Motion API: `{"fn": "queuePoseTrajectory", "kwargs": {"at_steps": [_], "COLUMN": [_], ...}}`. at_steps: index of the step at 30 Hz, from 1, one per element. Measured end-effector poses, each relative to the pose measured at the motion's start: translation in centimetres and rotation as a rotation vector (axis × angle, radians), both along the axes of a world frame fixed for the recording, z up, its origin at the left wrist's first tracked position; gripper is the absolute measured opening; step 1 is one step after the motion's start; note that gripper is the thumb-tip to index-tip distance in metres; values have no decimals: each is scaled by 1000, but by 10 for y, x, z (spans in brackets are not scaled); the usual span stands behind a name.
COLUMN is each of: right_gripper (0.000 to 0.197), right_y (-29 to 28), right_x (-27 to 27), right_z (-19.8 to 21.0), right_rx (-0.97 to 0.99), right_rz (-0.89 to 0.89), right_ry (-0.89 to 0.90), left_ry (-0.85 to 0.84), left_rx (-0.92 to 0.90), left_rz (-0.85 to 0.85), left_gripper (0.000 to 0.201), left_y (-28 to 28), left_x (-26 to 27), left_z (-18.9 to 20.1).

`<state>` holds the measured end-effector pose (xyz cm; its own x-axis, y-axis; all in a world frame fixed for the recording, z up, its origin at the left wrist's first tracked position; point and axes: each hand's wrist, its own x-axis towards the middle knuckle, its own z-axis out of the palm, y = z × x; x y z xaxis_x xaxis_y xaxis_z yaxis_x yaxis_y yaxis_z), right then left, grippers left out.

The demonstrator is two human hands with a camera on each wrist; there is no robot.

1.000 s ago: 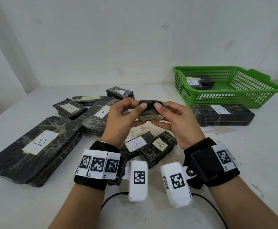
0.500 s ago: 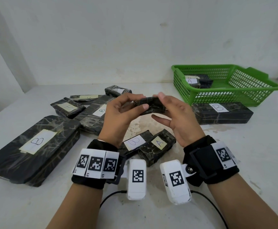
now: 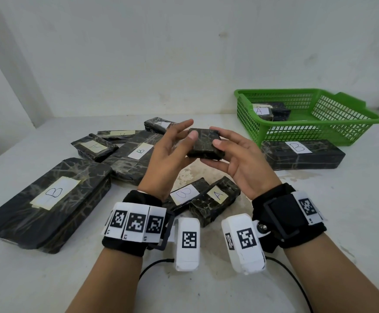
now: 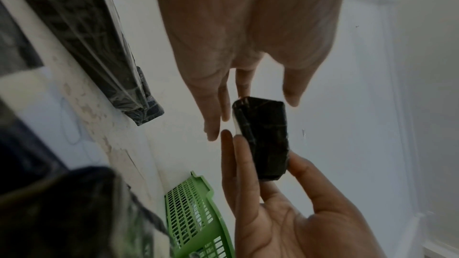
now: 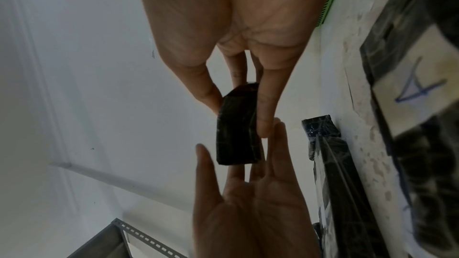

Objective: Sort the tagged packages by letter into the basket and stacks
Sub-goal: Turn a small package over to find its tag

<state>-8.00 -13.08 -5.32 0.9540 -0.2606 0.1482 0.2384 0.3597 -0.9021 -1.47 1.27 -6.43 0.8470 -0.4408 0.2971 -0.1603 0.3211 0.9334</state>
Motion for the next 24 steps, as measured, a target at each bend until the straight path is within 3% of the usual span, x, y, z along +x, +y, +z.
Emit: {"fn": "queuePoseTrajectory", "kwargs": {"at_steps": [2, 8, 18, 24], "right_gripper": [21, 16, 30, 19], "right_y": [2, 5, 8, 8], "right_x": [0, 0, -1, -2], "right_z": [-1, -6, -5, -7], "right_rx": [-16, -132, -133, -157], "right_rz": [1, -112, -112, -173], "right_ry": [-1, -8, 22, 15], "left_ry": [-34, -69, -81, -66], "left_rx": [30, 36, 19, 39], "left_rz": [49, 61, 82, 14], "left_gripper": [29, 9, 15, 12], "left_y": [-2, -1, -2, 0], "left_x": [0, 1, -3, -5], "left_z": [-2, -4, -2, 0]}}
